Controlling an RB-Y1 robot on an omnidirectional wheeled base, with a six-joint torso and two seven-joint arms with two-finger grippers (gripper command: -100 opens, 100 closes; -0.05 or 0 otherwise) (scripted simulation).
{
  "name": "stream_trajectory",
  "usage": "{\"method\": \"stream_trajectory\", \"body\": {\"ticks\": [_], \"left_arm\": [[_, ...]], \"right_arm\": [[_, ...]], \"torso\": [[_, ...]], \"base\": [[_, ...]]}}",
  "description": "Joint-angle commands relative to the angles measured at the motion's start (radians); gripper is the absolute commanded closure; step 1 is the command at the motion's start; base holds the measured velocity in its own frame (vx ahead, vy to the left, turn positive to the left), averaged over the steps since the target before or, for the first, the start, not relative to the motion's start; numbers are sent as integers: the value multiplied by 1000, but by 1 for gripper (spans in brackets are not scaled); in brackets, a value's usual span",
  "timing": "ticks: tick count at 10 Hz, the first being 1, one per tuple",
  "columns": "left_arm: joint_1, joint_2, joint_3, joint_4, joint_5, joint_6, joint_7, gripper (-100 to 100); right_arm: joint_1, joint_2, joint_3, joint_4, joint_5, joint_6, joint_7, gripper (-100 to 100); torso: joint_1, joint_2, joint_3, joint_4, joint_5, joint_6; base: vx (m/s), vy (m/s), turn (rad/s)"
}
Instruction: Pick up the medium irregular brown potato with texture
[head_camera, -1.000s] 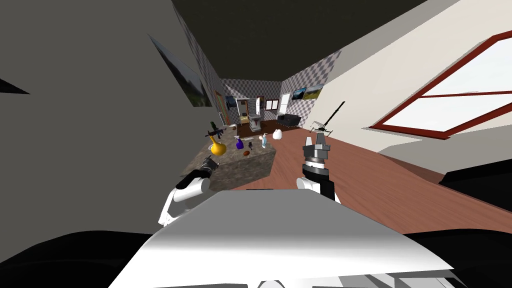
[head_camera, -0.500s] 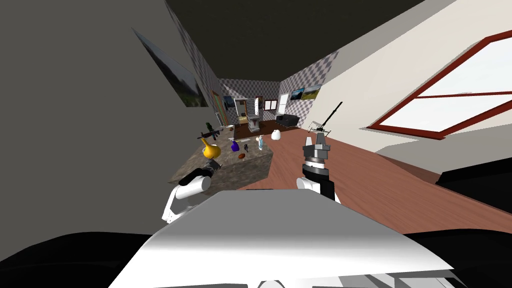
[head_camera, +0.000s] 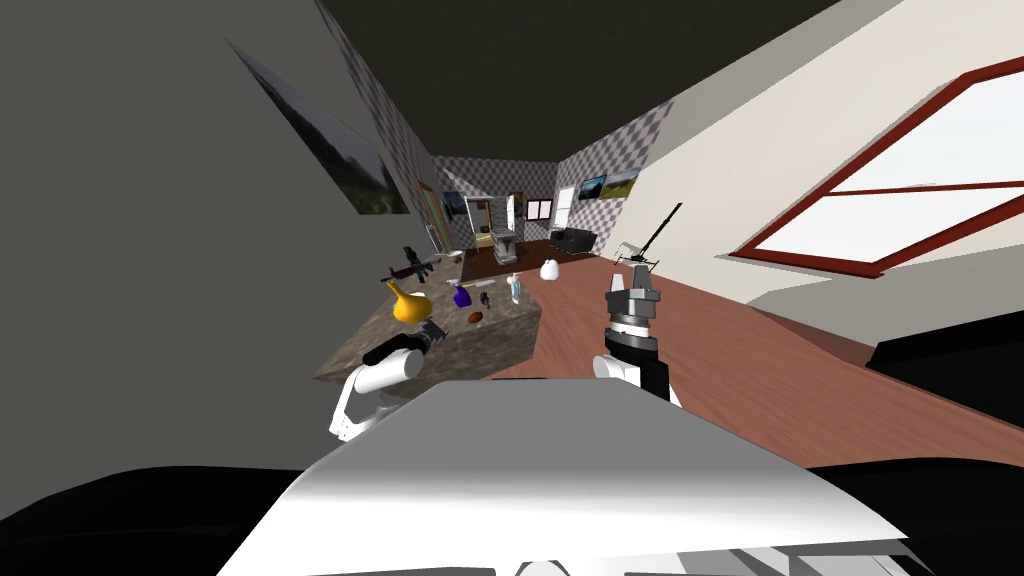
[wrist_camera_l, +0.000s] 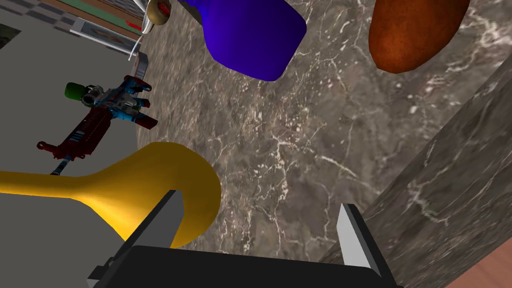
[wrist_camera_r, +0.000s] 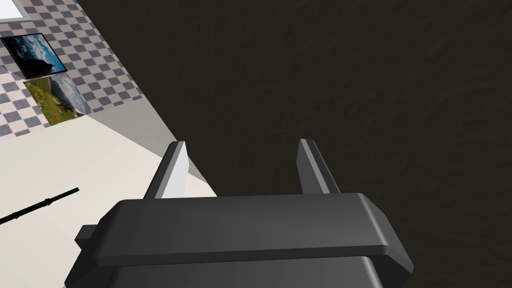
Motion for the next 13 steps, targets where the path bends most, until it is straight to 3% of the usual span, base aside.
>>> {"method": "stream_trajectory", "body": {"ticks": [1, 9, 11, 12, 13], "left_arm": [[-16, 0, -7, 4, 9, 50, 21, -100], [-33, 12, -23, 23, 44, 247, 79, -100], [-25, 13, -27, 39, 49, 278, 89, -100], [-26, 14, -24, 41, 51, 259, 82, -100], [-26, 15, -24, 42, 52, 263, 83, 0]], "right_arm": [[0, 0, 0, 0, 0, 0, 0, 0], [0, 0, 0, 0, 0, 0, 0, 0], [0, 0, 0, 0, 0, 0, 0, 0], [0, 0, 0, 0, 0, 0, 0, 0], [0, 0, 0, 0, 0, 0, 0, 0]], "torso": [[0, 0, 0, 0, 0, 0], [0, -2, -1, -1, 0, 0], [1, -1, -1, 0, 0, 0], [2, -1, -1, 0, 0, 0], [4, 2, 1, 0, 1, 0]], "base": [[140, -127, -56], [97, -73, -22], [83, -44, -17], [35, -10, 1], [0, 0, 0]]}}
